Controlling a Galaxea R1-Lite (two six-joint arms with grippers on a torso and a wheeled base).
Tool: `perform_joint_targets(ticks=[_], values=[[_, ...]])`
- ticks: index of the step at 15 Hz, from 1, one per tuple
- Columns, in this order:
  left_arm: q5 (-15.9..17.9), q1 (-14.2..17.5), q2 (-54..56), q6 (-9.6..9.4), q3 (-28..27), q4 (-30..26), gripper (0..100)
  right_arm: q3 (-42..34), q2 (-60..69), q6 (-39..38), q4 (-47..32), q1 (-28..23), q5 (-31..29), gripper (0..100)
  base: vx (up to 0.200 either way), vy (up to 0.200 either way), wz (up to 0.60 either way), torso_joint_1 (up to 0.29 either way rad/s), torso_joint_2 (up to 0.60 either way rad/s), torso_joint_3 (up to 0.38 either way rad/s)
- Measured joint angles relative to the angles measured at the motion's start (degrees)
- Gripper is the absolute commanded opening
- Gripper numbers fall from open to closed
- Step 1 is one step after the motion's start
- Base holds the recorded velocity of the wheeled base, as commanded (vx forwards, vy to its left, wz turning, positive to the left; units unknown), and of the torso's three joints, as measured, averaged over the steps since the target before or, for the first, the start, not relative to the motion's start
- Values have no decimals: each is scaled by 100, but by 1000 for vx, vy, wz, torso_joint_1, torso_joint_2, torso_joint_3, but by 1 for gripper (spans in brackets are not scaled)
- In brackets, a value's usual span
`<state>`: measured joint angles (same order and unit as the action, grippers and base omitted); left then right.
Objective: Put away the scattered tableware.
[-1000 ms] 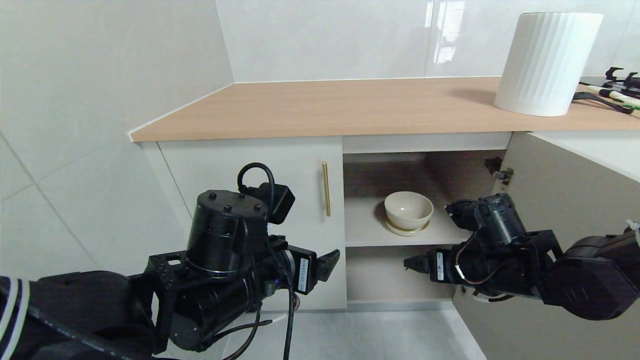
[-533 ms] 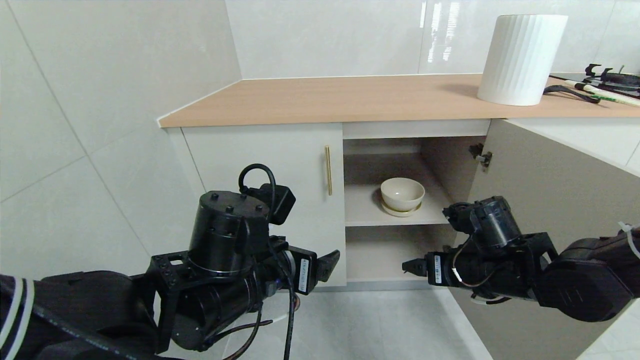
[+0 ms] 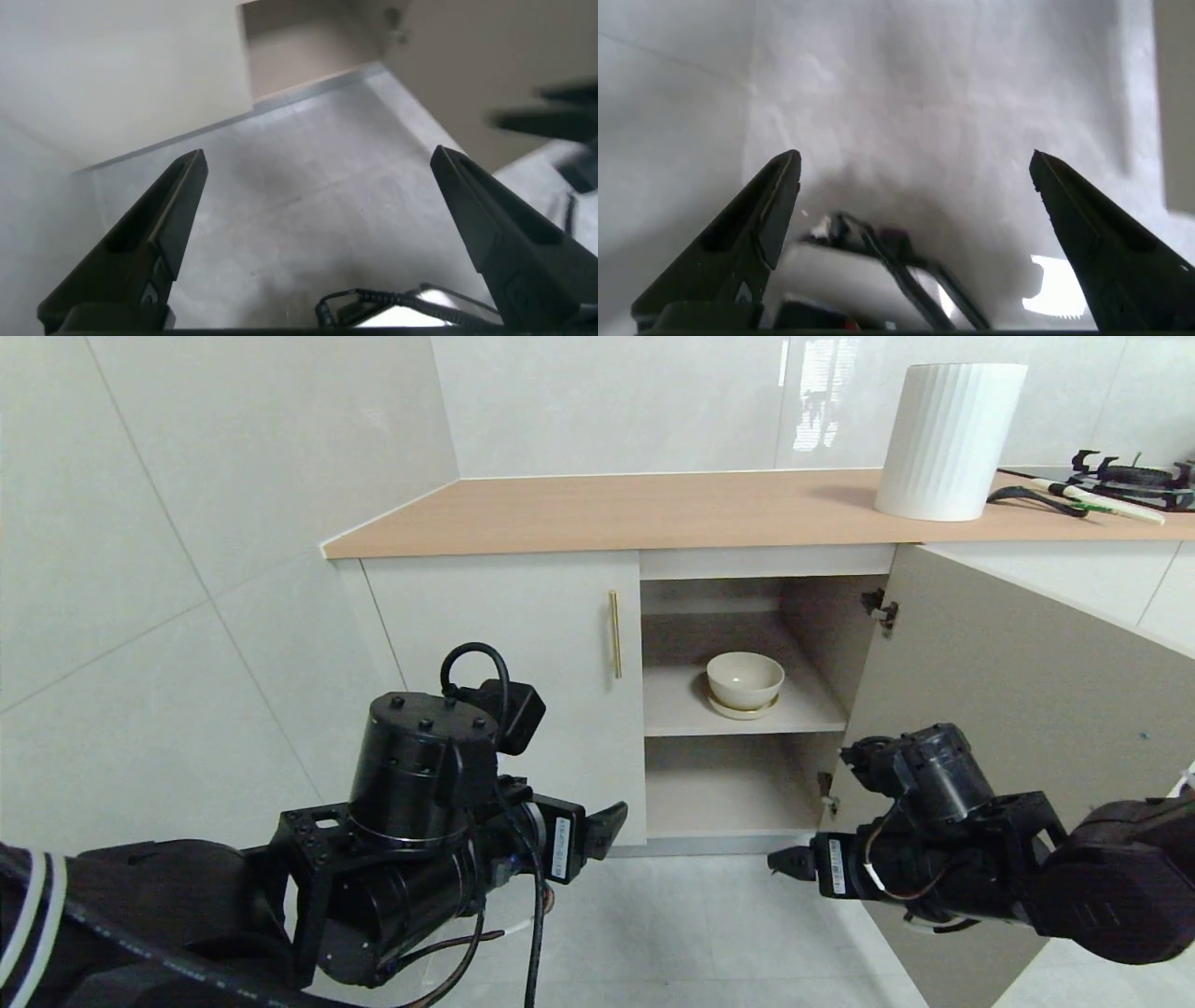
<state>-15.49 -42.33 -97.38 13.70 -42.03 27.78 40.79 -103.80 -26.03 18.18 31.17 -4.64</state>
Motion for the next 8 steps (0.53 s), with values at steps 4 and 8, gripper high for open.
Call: perform_joint_targets(ticks=[4, 8], values=[[4, 44, -46, 4, -7, -4, 100, -606, 775, 28, -883, 9, 101, 100, 0, 0, 0, 0, 0, 0], [-10, 43, -121, -16, -2, -4, 100, -1014, 1241, 71, -901, -30, 38, 100, 0, -50, 0, 1, 1, -2]])
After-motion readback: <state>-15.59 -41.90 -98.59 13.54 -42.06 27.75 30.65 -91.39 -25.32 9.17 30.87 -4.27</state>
